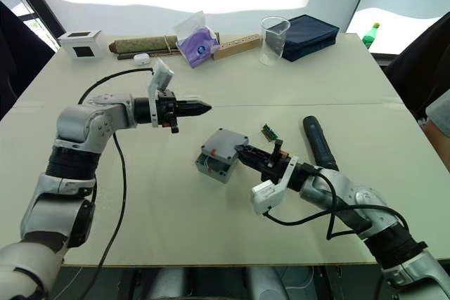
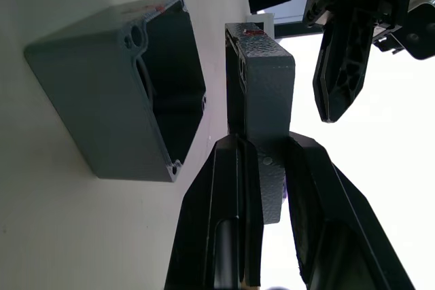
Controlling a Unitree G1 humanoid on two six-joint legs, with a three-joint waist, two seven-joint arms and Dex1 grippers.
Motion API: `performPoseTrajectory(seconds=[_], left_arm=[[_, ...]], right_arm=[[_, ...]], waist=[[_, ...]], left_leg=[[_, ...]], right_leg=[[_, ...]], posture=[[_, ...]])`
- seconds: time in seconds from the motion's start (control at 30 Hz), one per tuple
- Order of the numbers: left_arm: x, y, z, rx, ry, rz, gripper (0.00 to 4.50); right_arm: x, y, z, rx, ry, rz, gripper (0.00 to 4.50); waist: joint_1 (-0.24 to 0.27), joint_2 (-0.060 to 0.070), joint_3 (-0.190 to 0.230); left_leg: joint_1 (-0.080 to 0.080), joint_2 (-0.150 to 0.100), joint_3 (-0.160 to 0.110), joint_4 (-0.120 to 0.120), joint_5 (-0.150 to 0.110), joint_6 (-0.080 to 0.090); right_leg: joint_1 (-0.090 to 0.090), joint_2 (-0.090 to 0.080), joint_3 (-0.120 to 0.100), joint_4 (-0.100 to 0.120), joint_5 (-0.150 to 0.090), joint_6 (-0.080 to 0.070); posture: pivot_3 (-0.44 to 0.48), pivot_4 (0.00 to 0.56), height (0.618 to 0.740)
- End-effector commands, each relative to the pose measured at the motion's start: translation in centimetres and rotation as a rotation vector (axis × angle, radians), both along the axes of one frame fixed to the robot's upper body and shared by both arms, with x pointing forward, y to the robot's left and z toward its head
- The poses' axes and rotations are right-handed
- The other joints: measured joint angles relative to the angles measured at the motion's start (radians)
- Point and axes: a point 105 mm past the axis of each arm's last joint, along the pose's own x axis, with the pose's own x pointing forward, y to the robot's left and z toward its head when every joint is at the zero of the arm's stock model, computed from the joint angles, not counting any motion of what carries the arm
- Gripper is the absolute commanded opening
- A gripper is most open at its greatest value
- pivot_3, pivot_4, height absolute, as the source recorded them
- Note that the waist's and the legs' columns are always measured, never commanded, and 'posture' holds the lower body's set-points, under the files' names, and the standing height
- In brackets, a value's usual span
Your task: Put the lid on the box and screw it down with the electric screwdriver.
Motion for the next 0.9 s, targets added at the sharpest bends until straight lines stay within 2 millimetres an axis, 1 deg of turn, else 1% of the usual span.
performPoseTrajectory(seconds=[0.03, 0.23, 0.4, 0.5, 0.67, 0.9], left_arm=[[-0.5, -0.3, 0.4, 0.019, -0.063, -0.029, 0.12], [-0.5, -0.4, -0.8, 0.058, -0.066, -0.036, 0.12], [-0.8, -0.6, -1.6, 0.082, -0.068, -0.047, 0.12], [-0.8, -0.9, -1.5, 0.061, -0.068, -0.047, 0.12], [-0.9, -1.0, -2.0, 0.093, -0.086, -0.052, 0.12], [-0.9, -1.4, -2.0, 0.088, -0.088, -0.058, 0.12]], right_arm=[[0.4, 0.7, 0.7, 0.003, -0.052, 0.012, 0.34], [0.5, 1.1, 0.7, 0.000, -0.080, 0.018, 0.34], [0.4, 1.0, 0.3, -0.007, -0.074, 0.019, 0.34], [0.4, 1.0, 0.1, -0.017, -0.075, 0.021, 0.34], [0.3, 0.9, -0.1, -0.027, -0.073, 0.028, 0.34], [0.4, 1.1, -0.7, -0.027, -0.053, 0.018, 0.34]], waist=[[0.000, 0.000, 0.000], [0.001, 0.000, 0.000], [0.000, 0.000, 0.000], [0.000, 0.000, 0.000], [0.000, 0.000, 0.000], [-0.001, 0.000, 0.000]], left_leg=[[0.000, 0.000, 0.000, 0.000, 0.000, 0.000], [0.001, 0.000, 0.000, 0.000, 0.000, 0.000], [0.001, 0.000, 0.000, 0.001, 0.000, 0.000], [0.001, 0.000, 0.000, 0.001, 0.000, 0.000], [0.001, 0.000, 0.000, 0.001, 0.000, 0.000], [0.001, 0.000, 0.000, 0.001, 0.000, 0.000]], right_leg=[[0.000, 0.000, 0.000, 0.000, 0.000, 0.000], [0.001, 0.000, 0.000, 0.000, 0.000, 0.000], [0.002, 0.000, 0.000, 0.000, 0.000, 0.000], [0.002, 0.000, 0.000, 0.000, 0.000, 0.000], [0.002, 0.000, 0.000, 0.001, 0.000, 0.000], [0.002, 0.000, 0.000, 0.001, 0.000, 0.000]], posture=[[0.000, 0.150, 0.740], [0.000, 0.150, 0.740], [0.000, 0.150, 0.740], [0.000, 0.150, 0.740], [0.000, 0.150, 0.740], [0.000, 0.150, 0.740]])
